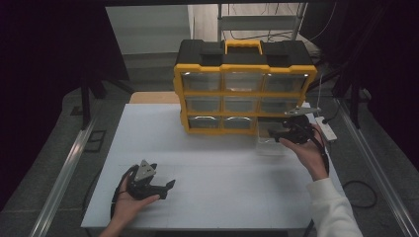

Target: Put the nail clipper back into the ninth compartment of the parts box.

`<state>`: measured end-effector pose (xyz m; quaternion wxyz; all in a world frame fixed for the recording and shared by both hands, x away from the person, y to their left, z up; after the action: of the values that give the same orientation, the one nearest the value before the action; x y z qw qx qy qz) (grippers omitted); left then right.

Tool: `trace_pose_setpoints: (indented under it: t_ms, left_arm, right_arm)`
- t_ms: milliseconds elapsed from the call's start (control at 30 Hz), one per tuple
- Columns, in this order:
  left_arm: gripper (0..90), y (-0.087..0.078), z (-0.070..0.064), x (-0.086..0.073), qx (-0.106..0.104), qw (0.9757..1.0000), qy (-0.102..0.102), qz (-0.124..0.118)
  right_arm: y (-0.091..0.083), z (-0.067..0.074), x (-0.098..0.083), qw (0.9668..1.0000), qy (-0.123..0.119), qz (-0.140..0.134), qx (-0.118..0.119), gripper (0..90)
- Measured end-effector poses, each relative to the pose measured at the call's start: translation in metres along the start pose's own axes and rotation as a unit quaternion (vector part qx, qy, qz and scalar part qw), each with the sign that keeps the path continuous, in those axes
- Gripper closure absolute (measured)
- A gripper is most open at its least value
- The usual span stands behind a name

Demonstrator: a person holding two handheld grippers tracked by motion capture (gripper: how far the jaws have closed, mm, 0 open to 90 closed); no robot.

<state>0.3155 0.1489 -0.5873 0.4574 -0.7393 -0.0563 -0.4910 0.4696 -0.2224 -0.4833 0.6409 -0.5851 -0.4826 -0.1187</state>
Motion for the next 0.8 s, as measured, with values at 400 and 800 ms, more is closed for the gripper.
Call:
trace_pose_setpoints:
  t_ms: [400,800]
  left_arm:
    - [11.2,0.000,0.000,0.001,-0.002,1.0000,0.000,-0.003]
    - [11.2,0.001,-0.001,0.003,-0.002,1.0000,0.003,-0.004]
  right_arm:
    - [-0.005,0.010,-0.002,0.9991,0.011,-0.024,0.032,22.6]
    - [-0.027,0.015,-0.019,0.9975,0.015,-0.050,0.048,22.3]
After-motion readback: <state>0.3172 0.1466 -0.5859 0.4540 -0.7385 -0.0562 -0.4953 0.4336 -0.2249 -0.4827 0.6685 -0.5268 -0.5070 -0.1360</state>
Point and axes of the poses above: each handheld gripper's, and its own axes: y roughly forward along the jaws, x roughly out of its top, z roughly to its left, the point moved 10 cm from there along y, roughly forward along the jaws, and after that the axes turned 8 degrees about -x, right-handed, at the moved point
